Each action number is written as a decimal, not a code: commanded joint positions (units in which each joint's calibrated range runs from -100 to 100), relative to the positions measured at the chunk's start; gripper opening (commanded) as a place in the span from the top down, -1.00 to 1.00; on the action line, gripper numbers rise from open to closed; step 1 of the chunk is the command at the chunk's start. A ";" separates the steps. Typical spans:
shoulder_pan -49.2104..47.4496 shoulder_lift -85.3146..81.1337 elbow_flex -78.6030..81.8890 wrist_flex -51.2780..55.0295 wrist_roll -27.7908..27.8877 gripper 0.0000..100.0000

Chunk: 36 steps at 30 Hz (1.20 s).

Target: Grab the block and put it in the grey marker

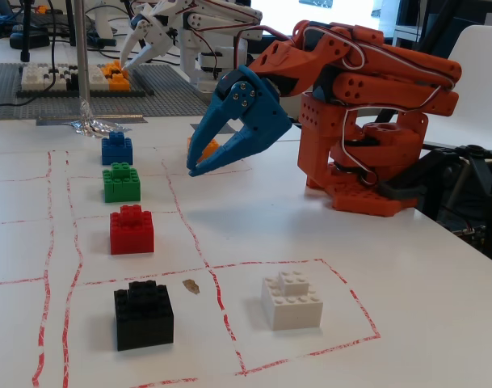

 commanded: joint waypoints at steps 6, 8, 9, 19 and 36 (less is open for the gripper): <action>-1.79 -0.86 0.90 -0.34 -0.49 1.00; -1.79 -0.86 0.90 -0.34 -0.49 1.00; -1.79 -0.86 0.90 -0.34 -0.49 1.00; -2.06 -0.86 0.90 -0.34 -0.20 1.00; -4.09 14.65 -17.23 0.96 6.59 1.00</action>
